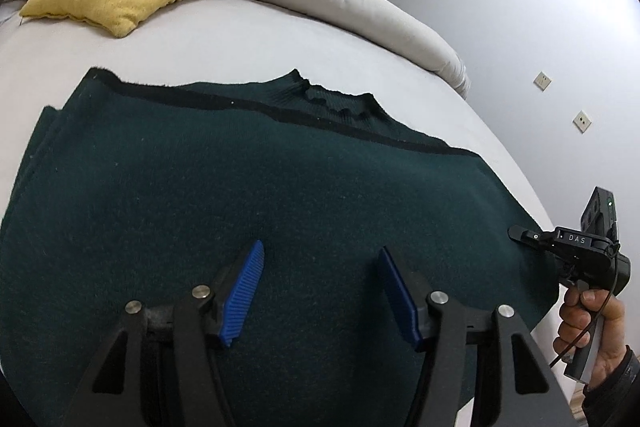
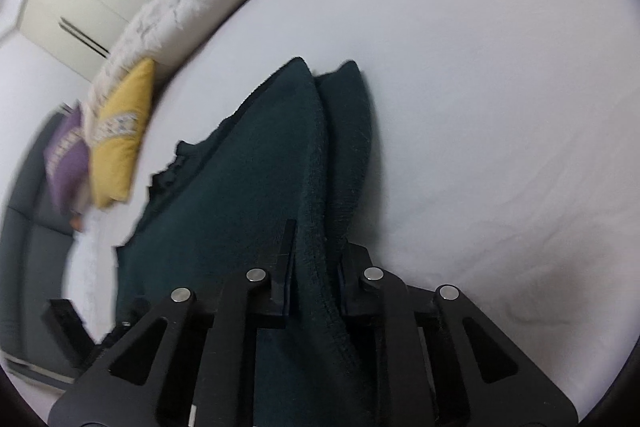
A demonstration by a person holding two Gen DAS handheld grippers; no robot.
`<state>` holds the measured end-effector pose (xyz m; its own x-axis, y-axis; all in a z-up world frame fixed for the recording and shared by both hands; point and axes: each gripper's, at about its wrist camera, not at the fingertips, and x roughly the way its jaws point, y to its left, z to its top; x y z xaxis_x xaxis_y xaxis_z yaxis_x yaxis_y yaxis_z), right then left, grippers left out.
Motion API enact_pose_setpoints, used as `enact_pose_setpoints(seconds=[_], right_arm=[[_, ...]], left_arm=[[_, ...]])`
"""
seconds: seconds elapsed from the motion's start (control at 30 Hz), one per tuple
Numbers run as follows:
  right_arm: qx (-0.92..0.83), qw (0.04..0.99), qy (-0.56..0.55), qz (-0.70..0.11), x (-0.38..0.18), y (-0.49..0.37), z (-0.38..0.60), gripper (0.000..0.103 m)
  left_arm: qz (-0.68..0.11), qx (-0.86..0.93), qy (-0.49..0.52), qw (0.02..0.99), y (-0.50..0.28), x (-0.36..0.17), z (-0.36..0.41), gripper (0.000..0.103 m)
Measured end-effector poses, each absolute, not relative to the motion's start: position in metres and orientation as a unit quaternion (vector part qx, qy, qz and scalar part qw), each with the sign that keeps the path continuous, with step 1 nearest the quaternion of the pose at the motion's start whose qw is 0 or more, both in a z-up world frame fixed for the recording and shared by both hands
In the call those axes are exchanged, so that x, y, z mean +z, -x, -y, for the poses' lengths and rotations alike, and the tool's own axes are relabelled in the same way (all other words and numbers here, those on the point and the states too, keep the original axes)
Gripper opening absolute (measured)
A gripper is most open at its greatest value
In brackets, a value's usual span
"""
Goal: Fold small clothes
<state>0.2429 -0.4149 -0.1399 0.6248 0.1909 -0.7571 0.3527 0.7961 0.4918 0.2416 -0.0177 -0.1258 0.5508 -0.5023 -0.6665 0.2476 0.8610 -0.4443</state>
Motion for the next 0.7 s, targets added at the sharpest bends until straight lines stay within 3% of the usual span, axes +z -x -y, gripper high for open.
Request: enact_pose_setpoints(seconds=[0.13,0.2,0.23,0.3,0.33,0.43,0.57,0.63,0.7], right_arm=[[-0.077,0.871,-0.212,-0.437,-0.1,-0.251,0.369,0.012],[-0.071,0.887,-0.148,-0.432,-0.074,-0.26,0.329,0.012],[-0.062,0.893,-0.122,-0.428,-0.064,-0.264,0.309,0.012],[-0.022,0.904,-0.082,-0.419,-0.043,-0.274,0.259,0.012],[0.002,0.907,-0.063,-0.416,-0.037,-0.279,0.231,0.012],[0.074,0.895,-0.014,-0.44,-0.051,-0.296,0.154,0.012],[0.118,0.857,-0.006,-0.502,-0.108,-0.314,0.1,0.013],[0.115,0.86,-0.023,-0.496,-0.121,-0.312,0.097,0.013],[0.131,0.868,-0.05,-0.476,-0.116,-0.304,0.102,0.021]], left_arm=[[-0.423,-0.222,0.171,0.862,-0.244,-0.127,0.009,0.056],[-0.426,-0.227,0.195,0.854,-0.246,-0.128,-0.001,0.049],[-0.429,-0.228,0.212,0.848,-0.247,-0.128,-0.008,0.043],[-0.432,-0.233,0.27,0.829,-0.245,-0.126,-0.03,0.042],[-0.425,-0.224,0.297,0.825,-0.242,-0.124,-0.045,0.044],[-0.402,-0.197,0.331,0.831,-0.235,-0.117,-0.079,0.062],[-0.409,-0.199,0.355,0.817,-0.237,-0.118,-0.104,0.063],[-0.413,-0.203,0.353,0.815,-0.237,-0.119,-0.104,0.064],[-0.415,-0.205,0.354,0.813,-0.238,-0.119,-0.104,0.065]])
